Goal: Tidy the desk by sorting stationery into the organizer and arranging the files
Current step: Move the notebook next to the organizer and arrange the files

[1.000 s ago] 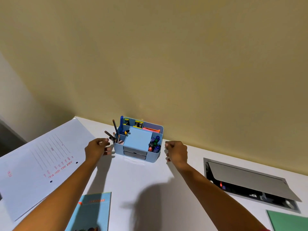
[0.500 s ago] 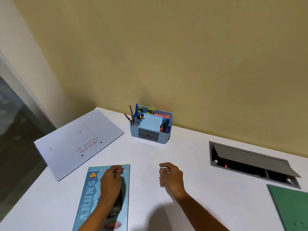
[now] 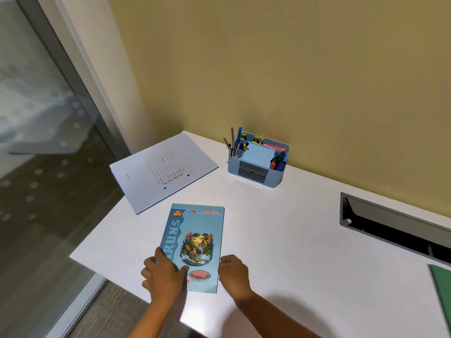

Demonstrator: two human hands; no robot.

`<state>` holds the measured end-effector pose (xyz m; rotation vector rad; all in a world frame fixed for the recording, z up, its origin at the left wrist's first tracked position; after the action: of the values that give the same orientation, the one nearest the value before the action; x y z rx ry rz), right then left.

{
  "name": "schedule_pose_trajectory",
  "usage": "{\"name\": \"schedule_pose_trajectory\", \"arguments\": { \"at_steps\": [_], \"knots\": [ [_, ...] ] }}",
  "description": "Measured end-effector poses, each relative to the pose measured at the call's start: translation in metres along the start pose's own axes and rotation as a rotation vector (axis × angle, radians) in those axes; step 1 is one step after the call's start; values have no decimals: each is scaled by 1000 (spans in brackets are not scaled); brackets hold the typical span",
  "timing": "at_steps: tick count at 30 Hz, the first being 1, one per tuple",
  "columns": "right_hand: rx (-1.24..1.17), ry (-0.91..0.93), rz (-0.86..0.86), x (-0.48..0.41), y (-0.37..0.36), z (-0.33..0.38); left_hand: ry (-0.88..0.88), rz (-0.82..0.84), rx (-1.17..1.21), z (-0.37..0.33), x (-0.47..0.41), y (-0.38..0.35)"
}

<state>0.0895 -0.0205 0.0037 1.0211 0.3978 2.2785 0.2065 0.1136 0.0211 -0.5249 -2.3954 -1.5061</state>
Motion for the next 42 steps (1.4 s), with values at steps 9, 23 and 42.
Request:
{"name": "schedule_pose_trajectory", "arguments": {
  "at_steps": [9, 23, 42],
  "knots": [
    [-98, -80, 30, 1, 14, -1, -46, 137, 207, 8, -10, 7],
    [-663, 32, -167, 9, 118, -44, -507, 229, 444, -119, 38, 13],
    [-427, -222, -647, -56, 233, -99, -642, 392, 90, -238, 6, -109]
  ]
}}
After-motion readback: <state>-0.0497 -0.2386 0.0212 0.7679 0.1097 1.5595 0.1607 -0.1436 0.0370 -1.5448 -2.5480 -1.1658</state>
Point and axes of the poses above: each hand's wrist, its own x-axis away from the middle knuckle, its own y-axis out of the back of the hand, z = x × y, the point moved 2 cm from there along -x, towards the middle knuckle
